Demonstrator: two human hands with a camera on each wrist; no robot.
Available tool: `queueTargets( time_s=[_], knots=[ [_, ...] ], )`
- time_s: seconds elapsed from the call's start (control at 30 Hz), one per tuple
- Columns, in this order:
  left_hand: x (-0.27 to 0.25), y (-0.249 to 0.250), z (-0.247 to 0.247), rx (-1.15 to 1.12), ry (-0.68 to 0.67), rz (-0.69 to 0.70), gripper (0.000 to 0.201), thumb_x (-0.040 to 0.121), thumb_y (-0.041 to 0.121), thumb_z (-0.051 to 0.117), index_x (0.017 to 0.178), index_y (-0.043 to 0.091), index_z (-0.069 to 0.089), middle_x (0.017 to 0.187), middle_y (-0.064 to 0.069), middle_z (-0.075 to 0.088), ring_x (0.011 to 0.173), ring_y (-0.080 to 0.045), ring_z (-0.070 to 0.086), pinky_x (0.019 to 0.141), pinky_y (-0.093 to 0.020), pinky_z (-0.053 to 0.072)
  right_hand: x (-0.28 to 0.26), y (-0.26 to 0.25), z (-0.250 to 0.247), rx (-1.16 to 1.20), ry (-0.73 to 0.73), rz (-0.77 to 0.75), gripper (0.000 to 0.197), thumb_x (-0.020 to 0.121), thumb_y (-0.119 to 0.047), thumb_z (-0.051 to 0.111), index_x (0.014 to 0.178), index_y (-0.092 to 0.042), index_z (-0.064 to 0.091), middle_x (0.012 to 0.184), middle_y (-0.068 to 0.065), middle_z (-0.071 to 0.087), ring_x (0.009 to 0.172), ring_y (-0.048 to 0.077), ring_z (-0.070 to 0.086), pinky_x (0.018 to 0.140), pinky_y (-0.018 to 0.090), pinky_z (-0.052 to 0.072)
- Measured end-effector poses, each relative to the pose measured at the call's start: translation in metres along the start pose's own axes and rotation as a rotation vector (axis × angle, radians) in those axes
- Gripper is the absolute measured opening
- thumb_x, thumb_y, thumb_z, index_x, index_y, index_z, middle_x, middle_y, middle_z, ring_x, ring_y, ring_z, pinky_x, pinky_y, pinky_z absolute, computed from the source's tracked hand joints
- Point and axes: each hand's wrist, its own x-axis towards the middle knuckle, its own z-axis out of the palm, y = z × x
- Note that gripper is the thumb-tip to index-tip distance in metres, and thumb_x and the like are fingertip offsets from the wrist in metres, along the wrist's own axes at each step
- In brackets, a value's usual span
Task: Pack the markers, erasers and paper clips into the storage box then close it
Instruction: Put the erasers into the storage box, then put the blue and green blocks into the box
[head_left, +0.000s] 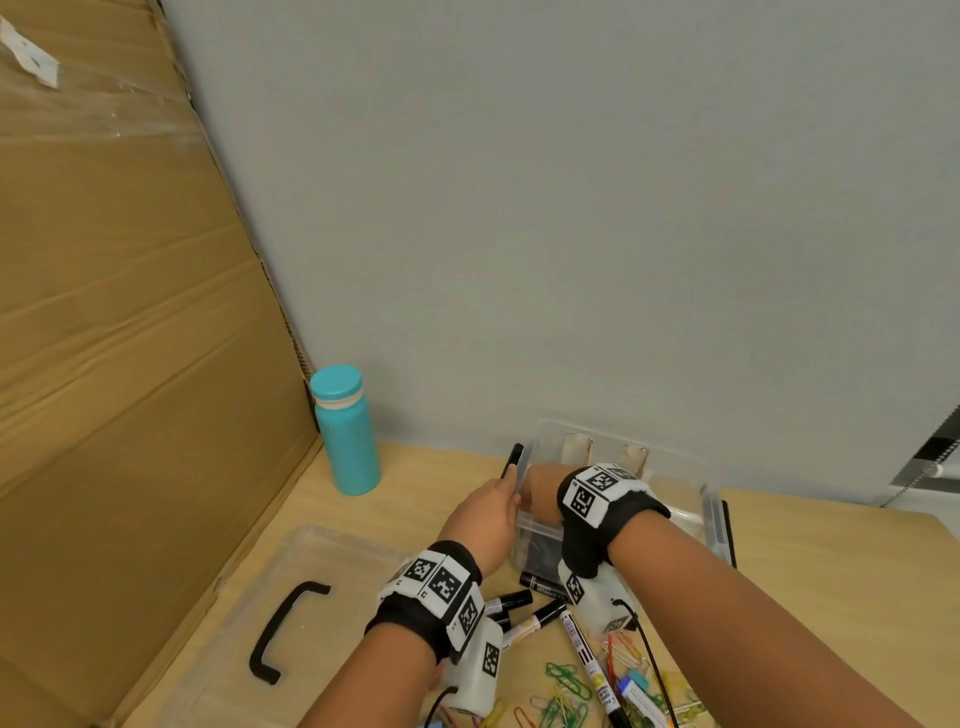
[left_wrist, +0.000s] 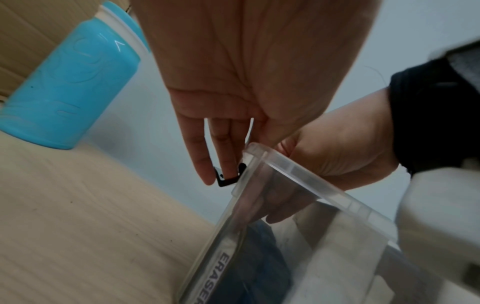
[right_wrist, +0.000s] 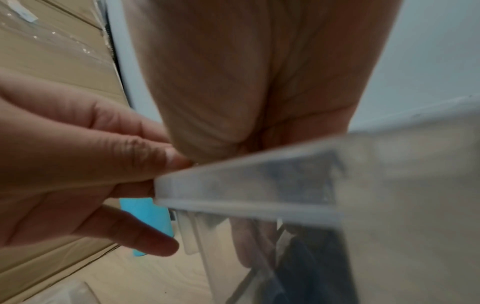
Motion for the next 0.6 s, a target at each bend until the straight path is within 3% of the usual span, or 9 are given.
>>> queueTargets(
  time_s=[0.1,0.23,0.33,0.5,0.6],
  knots=[
    [0.001,0.002,-0.001,0.03,-0.009,-0.017,0.044,0.102,0.024,0.027,0.145,0.016,0.029,0.12,-0.01,0.056,0.106,-0.022,0.056,0.091,-0.035,0.046,0.063,0.029,0.024,0.026,0.062,-0.053,0.043,0.096,-0.028,0.052,0.131,-0.003,0.052,0.138,0.015,0.051,0.125,0.029,0.05,0.107,0.037,0.036],
    [0.0,0.004,-0.002,0.089,-0.03,-0.022,0.048,0.102,0.023,0.027,0.148,0.015,0.023,0.122,-0.011,0.056,0.106,-0.024,0.056,0.091,-0.037,0.047,-0.043,0.007,-0.005,0.339,0.217,-0.055,0.031,0.095,-0.015,0.049,0.123,-0.005,0.06,0.127,0.011,0.06,0.117,0.026,0.057,0.101,0.034,0.045],
    [-0.001,0.004,-0.003,0.125,-0.04,-0.018,0.048,0.102,0.023,0.027,0.149,0.015,0.022,0.122,-0.011,0.056,0.104,-0.025,0.057,0.088,-0.038,0.047,-0.084,0.01,0.002,0.536,0.363,-0.088,0.033,0.095,-0.004,0.042,0.118,-0.01,0.064,0.126,0.007,0.061,0.116,0.021,0.057,0.103,0.033,0.044],
    [-0.023,0.013,-0.026,0.096,-0.054,0.011,0.048,0.102,0.025,0.027,0.149,0.015,0.022,0.146,-0.008,0.041,0.128,-0.02,0.046,0.105,-0.03,0.037,-0.144,0.021,0.048,0.719,0.634,-0.244,0.031,0.097,-0.01,0.041,0.119,-0.02,0.062,0.118,-0.004,0.064,0.108,0.008,0.057,0.097,0.021,0.043],
    [-0.057,0.007,-0.045,0.081,-0.007,0.033,0.049,0.101,0.027,0.033,0.148,0.019,0.024,0.148,-0.003,0.039,0.131,-0.016,0.043,0.108,-0.029,0.035,-0.171,0.026,0.083,0.782,0.751,-0.301,0.03,0.097,-0.016,0.044,0.121,-0.026,0.058,0.116,-0.015,0.06,0.109,0.0,0.054,0.099,0.019,0.042]
  ],
)
